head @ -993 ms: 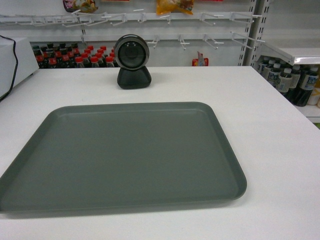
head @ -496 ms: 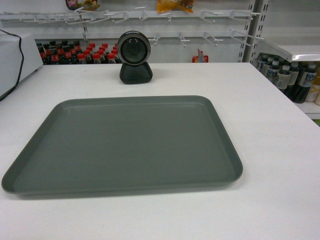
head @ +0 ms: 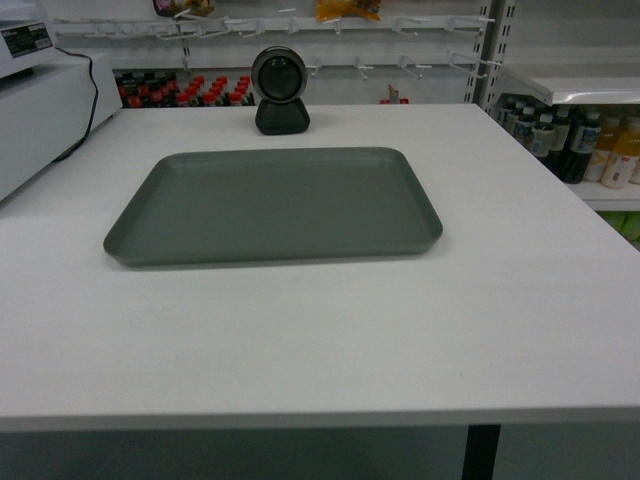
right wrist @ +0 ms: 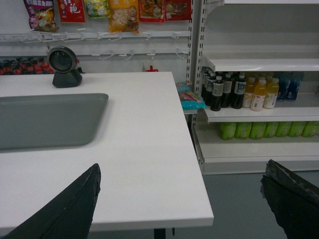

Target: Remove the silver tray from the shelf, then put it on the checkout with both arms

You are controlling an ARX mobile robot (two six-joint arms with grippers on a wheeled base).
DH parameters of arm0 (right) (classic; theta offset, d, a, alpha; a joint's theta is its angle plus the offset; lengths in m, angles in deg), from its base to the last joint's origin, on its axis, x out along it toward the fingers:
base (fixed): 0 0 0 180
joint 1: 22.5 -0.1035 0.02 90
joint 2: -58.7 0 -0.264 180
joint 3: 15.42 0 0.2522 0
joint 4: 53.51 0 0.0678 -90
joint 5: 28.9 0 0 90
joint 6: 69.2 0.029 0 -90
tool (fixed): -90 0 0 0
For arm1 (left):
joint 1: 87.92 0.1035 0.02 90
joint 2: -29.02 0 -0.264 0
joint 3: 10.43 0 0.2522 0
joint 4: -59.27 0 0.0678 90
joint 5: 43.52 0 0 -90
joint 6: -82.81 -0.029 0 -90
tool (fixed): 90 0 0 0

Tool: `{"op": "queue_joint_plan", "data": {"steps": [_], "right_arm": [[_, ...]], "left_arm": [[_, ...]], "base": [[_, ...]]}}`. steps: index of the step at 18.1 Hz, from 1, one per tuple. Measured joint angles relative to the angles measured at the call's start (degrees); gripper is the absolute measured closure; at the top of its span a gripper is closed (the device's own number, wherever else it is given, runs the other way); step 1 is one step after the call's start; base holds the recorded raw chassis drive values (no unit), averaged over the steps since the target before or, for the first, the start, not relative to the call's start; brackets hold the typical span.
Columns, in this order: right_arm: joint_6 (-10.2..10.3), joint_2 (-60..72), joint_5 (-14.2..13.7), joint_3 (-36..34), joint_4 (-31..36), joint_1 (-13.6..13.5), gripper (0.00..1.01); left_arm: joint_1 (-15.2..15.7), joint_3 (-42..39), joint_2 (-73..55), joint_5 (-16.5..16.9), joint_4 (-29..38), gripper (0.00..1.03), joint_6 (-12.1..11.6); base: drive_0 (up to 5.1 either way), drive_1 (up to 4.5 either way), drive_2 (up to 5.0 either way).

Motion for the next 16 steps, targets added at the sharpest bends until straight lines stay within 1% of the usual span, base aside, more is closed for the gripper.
{"op": "queue_joint_plan", "data": {"steps": [11, 15, 16], "right_arm": [[0.0, 0.0, 0.0, 0.0, 0.1, 0.0, 0.03], [0.0, 0.0, 0.0, 0.0, -0.2, 0.0, 0.03], [0.0, 0.0, 0.0, 0.0, 0.1, 0.0, 0.03]], "left_arm": [[0.0, 0.0, 0.0, -0.2, 0.0, 0.05, 0.0], [0.0, 0.0, 0.0, -0.1, -0.2, 0.05, 0.0], [0.0, 0.0, 0.0, 0.0, 0.3, 0.05, 0.0]], "base": [[0.0, -4.34, 4.3], [0.0, -3.89, 3.9], [0.0, 0.00, 0.0]]}}
